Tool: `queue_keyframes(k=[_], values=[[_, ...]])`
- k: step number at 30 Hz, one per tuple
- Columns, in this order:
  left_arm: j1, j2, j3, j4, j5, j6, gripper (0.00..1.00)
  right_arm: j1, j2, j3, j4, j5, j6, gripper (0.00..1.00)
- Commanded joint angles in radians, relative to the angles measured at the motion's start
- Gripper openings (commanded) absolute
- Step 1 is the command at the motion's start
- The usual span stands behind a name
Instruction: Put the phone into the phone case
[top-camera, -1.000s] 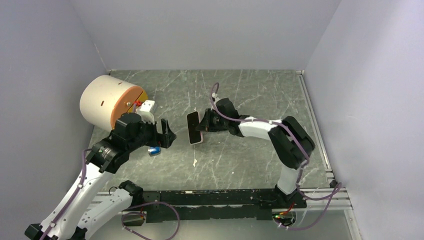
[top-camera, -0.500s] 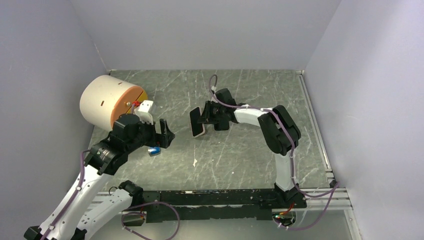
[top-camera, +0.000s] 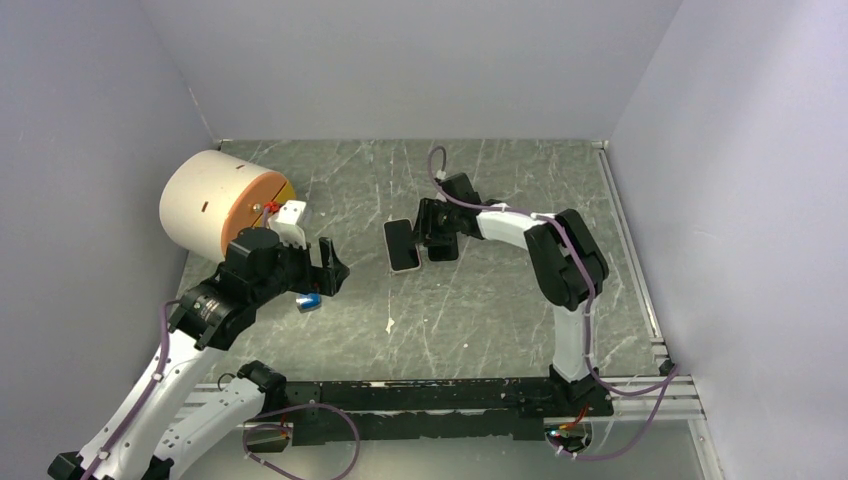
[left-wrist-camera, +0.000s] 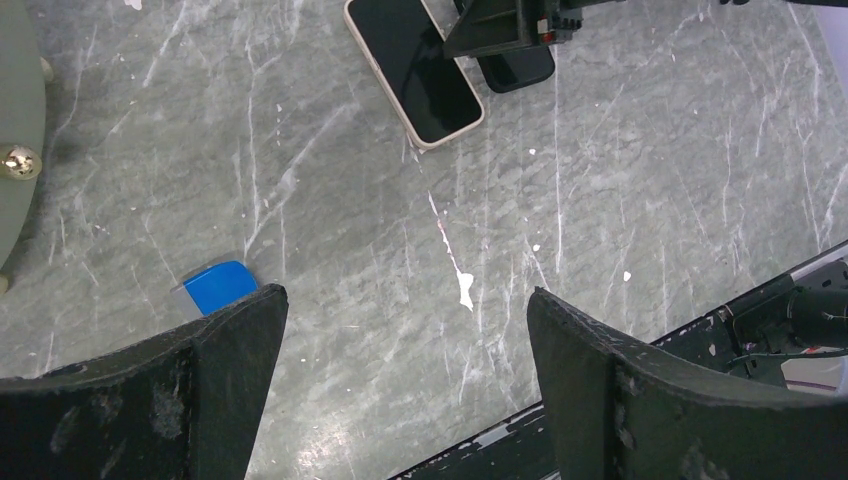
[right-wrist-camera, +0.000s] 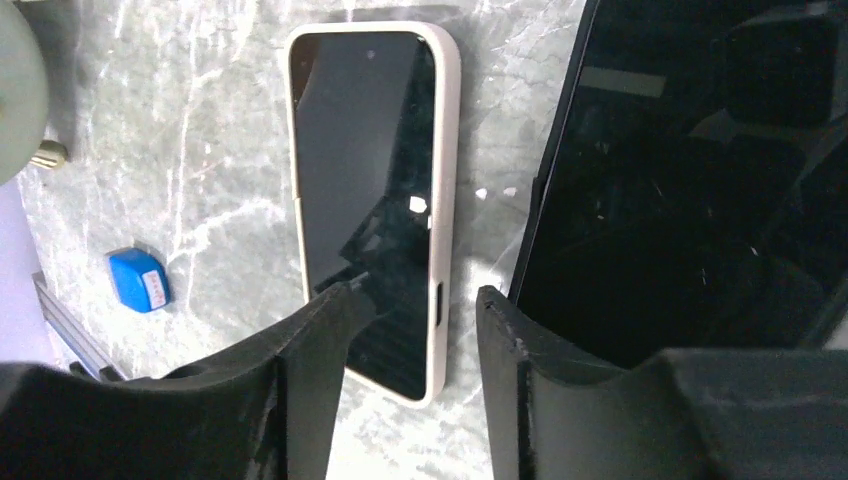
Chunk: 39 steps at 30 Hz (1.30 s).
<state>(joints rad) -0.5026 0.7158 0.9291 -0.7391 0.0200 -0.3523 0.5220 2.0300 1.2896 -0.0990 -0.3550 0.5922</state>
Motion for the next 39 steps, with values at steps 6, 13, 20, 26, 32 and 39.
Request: queue_keyframes(k=[6,13,20,26,32,39], values=[[0.003,0.009,0.022,0.026,-0.008,-0.004,0.94,-0.004,-0.308,-0.071,-0.079,0.026,-0.052,0.74],[0.003,0.046,0.065,0.033,0.041,-0.07,0.94,-0.003,-0.64,-0.227,-0.132,0.1,-0.074,0.99],[0.003,0.1,0.182,0.01,0.04,-0.131,0.94,-0.003,-0.935,-0.342,-0.193,0.236,-0.041,0.99],[0.003,0.102,0.19,0.035,0.02,-0.188,0.94,-0.002,-1.077,-0.352,-0.255,0.289,-0.021,0.99],[0.003,0.108,0.157,0.06,0.008,-0.213,0.94,-0.003,-1.164,-0.388,-0.268,0.315,-0.028,0.99],[0.003,0.127,0.157,0.068,0.006,-0.219,0.94,-0.003,-1.208,-0.428,-0.234,0.301,-0.007,0.99]])
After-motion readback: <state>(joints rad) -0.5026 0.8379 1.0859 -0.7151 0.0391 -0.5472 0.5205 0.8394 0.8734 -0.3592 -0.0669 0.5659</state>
